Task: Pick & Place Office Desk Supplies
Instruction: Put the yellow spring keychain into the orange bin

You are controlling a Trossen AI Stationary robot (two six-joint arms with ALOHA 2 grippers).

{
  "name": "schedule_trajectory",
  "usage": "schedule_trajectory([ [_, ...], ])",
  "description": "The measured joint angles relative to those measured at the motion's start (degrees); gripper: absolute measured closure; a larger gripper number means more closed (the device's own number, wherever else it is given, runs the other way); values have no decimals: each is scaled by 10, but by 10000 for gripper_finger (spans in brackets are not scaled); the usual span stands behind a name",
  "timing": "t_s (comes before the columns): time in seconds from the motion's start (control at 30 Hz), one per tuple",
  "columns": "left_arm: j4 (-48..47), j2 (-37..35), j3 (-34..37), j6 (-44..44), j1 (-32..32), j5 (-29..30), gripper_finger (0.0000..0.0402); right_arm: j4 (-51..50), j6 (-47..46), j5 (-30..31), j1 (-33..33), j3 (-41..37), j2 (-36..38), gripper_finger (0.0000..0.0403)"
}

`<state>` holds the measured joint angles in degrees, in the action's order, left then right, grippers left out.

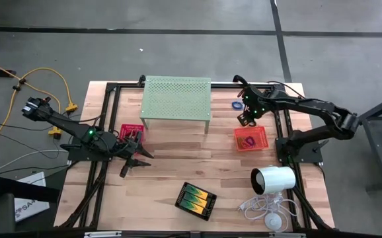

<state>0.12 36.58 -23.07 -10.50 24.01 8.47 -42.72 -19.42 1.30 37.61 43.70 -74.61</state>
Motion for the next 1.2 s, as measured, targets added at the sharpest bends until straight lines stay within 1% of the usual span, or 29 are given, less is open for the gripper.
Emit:
schedule_trajectory([
  [0.33,0,0,0,0,0,0,266,-27,-60,-1,-1,0,-1,304],
  [0.53,0,0,0,0,0,1,266,-39,-98,-1,-15,0,-28,302],
  [0.77,0,0,0,0,0,1,266,-38,-111,-3,-19,0,-56,268],
  [0.97,0,0,0,0,0,1,266,-37,-152,-1,-19,0,-60,237],
  [1.2,0,0,0,0,0,3,266,-36,-194,-1,-19,0,-60,230],
])
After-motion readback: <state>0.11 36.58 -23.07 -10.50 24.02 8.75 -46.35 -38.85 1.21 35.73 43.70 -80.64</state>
